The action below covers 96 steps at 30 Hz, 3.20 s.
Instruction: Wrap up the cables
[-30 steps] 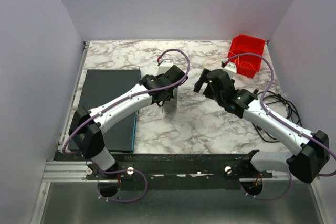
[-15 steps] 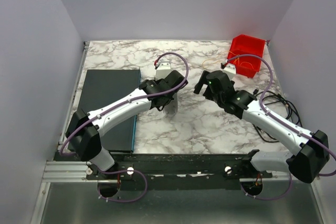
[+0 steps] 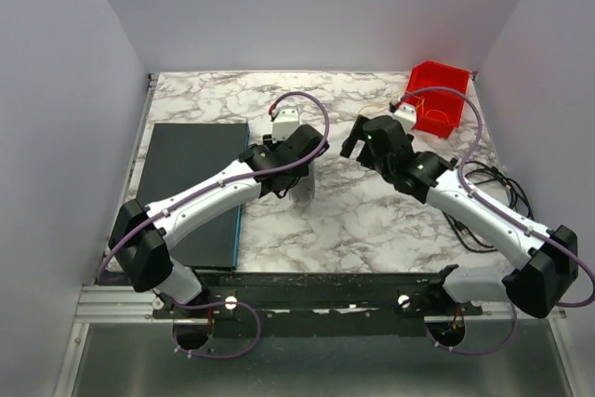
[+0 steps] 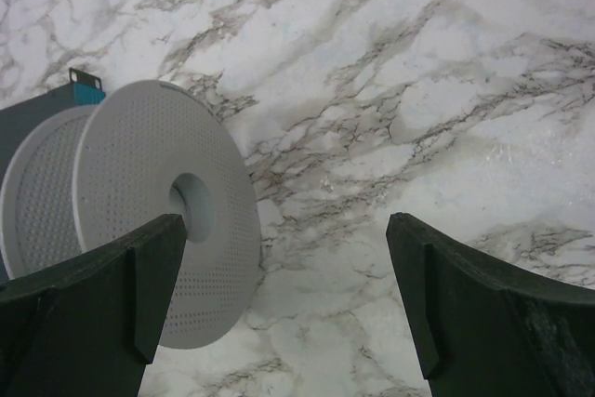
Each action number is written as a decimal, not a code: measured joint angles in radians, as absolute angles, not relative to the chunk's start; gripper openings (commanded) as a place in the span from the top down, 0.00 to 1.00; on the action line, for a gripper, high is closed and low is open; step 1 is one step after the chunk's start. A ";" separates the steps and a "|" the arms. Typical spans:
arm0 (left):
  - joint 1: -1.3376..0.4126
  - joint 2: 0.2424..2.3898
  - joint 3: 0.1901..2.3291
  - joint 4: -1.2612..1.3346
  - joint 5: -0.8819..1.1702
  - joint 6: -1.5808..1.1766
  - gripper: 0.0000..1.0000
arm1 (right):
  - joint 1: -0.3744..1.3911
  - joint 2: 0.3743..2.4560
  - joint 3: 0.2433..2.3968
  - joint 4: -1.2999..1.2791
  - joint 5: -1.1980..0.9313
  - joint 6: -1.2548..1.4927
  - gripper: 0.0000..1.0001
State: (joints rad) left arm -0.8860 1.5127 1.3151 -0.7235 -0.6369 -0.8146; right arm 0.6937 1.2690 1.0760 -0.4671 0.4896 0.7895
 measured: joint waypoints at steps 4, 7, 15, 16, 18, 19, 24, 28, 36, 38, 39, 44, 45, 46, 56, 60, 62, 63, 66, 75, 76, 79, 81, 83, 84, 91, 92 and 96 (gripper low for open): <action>-0.886 1.486 1.313 -0.709 -0.637 -0.797 0.47 | 0.686 1.332 1.188 -0.492 0.530 0.776 0.00; -0.886 1.460 1.312 -0.691 -0.637 -0.777 0.43 | 0.658 1.396 1.280 -0.507 0.540 0.760 0.00; -0.886 1.394 1.319 -0.671 -0.636 -0.710 0.34 | 0.398 1.641 1.477 -0.505 0.480 0.755 0.03; -0.886 1.383 1.321 -0.670 -0.636 -0.698 0.34 | 0.367 1.676 1.492 -0.501 0.476 0.755 0.05; -0.886 1.366 1.332 -0.670 -0.635 -0.676 0.33 | 0.308 1.750 1.524 -0.490 0.462 0.755 0.10; -0.886 1.356 1.342 -0.669 -0.635 -0.667 0.33 | 0.286 1.785 1.542 -0.485 0.451 0.755 0.12; -0.885 1.301 1.369 -0.657 -0.630 -0.631 0.33 | 0.210 1.974 1.673 -0.444 0.396 0.759 0.21; -0.883 1.264 1.375 -0.654 -0.628 -0.603 0.33 | 0.188 2.152 1.868 -0.437 0.376 0.762 0.32; -0.868 1.243 1.395 -0.663 -0.628 -0.555 0.33 | 0.188 2.408 2.159 -0.492 0.385 0.837 0.33; -0.863 1.235 1.395 -0.670 -0.628 -0.548 0.33 | 0.188 2.425 2.165 -0.513 0.398 0.854 0.33; -0.860 1.229 1.395 -0.675 -0.628 -0.546 0.33 | 0.187 2.429 2.164 -0.524 0.404 0.863 0.33; -0.840 1.202 1.395 -0.682 -0.627 -0.542 0.33 | 0.181 2.432 2.167 -0.527 0.424 0.881 0.33; -0.835 1.198 1.395 -0.682 -0.627 -0.541 0.33 | 0.181 2.436 2.171 -0.527 0.429 0.883 0.33; -0.832 1.197 1.395 -0.682 -0.627 -0.539 0.33 | 0.181 2.442 2.177 -0.526 0.434 0.883 0.33; -0.791 1.179 1.380 -0.682 -0.616 -0.514 0.33 | 0.168 2.523 2.218 -0.514 0.471 0.887 0.45; -0.781 1.148 1.342 -0.671 -0.610 -0.501 0.33 | 0.168 2.539 2.218 -0.472 0.483 0.859 0.77; -0.778 1.135 1.327 -0.668 -0.608 -0.498 0.33 | 0.168 2.542 2.223 -0.452 0.485 0.838 0.99; -0.776 1.131 1.324 -0.668 -0.606 -0.496 0.33 | 0.168 2.542 2.228 -0.446 0.485 0.830 0.99; -0.773 1.125 1.317 -0.647 -0.604 -0.484 0.31 | 0.168 2.540 2.247 -0.432 0.486 0.810 0.99; -0.759 1.108 1.278 -0.555 -0.528 -0.450 0.28 | 0.177 2.305 2.092 -0.406 0.493 0.697 0.99; -0.758 1.106 1.272 -0.533 -0.513 -0.442 0.28 | 0.180 2.262 2.080 -0.404 0.494 0.681 0.99; -0.756 1.102 1.246 -0.479 -0.471 -0.421 0.27 | 0.187 2.131 2.059 -0.390 0.496 0.636 0.99; -0.756 1.103 1.239 -0.460 -0.449 -0.409 0.27 | 0.190 2.056 2.058 -0.385 0.495 0.613 0.99; -0.756 1.104 1.239 -0.437 -0.415 -0.388 0.27 | 0.191 1.987 2.058 -0.386 0.493 0.596 0.99; -0.756 1.104 1.239 -0.424 -0.396 -0.381 0.26 | 0.191 1.959 2.058 -0.388 0.489 0.589 0.99; -0.755 1.108 1.245 -0.357 -0.295 -0.338 0.24 | 0.197 1.814 2.058 -0.440 0.437 0.569 0.99; -0.755 1.116 1.252 -0.345 -0.274 -0.336 0.23 | 0.197 1.794 2.058 -0.453 0.426 0.569 0.99; -0.759 1.143 1.269 -0.300 -0.210 -0.337 0.23 | 0.198 1.711 2.047 -0.488 0.377 0.575 0.99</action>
State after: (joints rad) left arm -0.7586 1.1427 1.2686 -0.2996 -0.2104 -0.3367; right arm 0.1978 1.7107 2.0472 -0.4885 0.3775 0.5751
